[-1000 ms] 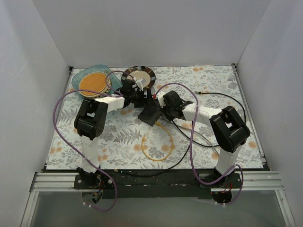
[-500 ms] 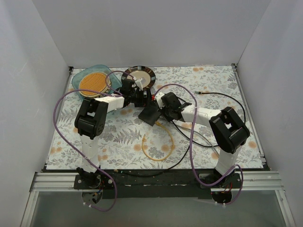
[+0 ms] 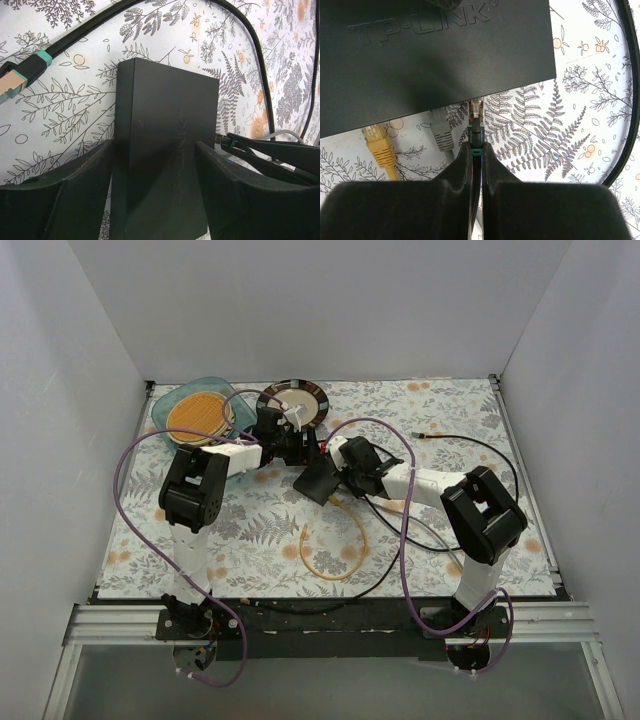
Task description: Insert the plug into the switch port
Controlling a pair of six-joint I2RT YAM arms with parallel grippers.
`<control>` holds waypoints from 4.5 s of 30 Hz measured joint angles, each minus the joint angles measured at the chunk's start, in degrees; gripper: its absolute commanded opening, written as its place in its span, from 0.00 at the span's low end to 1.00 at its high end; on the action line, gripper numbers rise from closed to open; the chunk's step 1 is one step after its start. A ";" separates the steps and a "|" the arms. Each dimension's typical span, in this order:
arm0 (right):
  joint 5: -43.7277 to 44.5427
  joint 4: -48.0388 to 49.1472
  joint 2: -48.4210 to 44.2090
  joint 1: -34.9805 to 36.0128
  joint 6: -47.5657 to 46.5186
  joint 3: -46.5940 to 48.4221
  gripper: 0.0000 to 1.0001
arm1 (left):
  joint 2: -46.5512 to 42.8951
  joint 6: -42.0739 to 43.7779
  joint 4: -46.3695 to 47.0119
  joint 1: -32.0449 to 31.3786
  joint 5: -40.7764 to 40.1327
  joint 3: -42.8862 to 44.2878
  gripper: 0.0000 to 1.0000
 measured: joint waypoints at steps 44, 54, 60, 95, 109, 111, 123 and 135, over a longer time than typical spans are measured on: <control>3.17 3.08 -5.77 0.85 -1.66 -8.44 0.01 | 1.46 8.96 -3.30 -4.85 0.52 3.19 0.58; 1.86 3.06 -7.19 0.83 -2.21 -9.94 0.01 | 1.73 9.97 -4.11 -5.81 0.33 3.98 0.58; 1.53 3.19 -7.32 0.83 -2.38 -10.12 0.01 | 1.77 10.47 -4.11 -6.10 0.09 4.02 0.58; -1.84 4.83 -8.26 4.07 3.61 -11.69 0.01 | 1.51 13.57 -1.25 -7.58 -1.36 2.69 0.58; 4.61 5.68 -9.46 4.26 7.21 -12.96 0.01 | -1.64 9.53 4.55 -7.58 -4.81 -3.96 0.58; 5.90 5.77 -9.60 4.26 7.41 -13.03 0.01 | -2.08 9.01 4.59 -7.58 -5.27 -4.44 0.58; 10.54 12.46 -10.47 4.37 6.23 -16.81 0.01 | -3.72 6.29 5.73 -7.58 -5.70 -7.15 0.59; 7.13 12.85 -10.43 3.82 2.73 -17.27 0.01 | -3.74 6.23 5.03 -7.58 -5.60 -6.69 0.58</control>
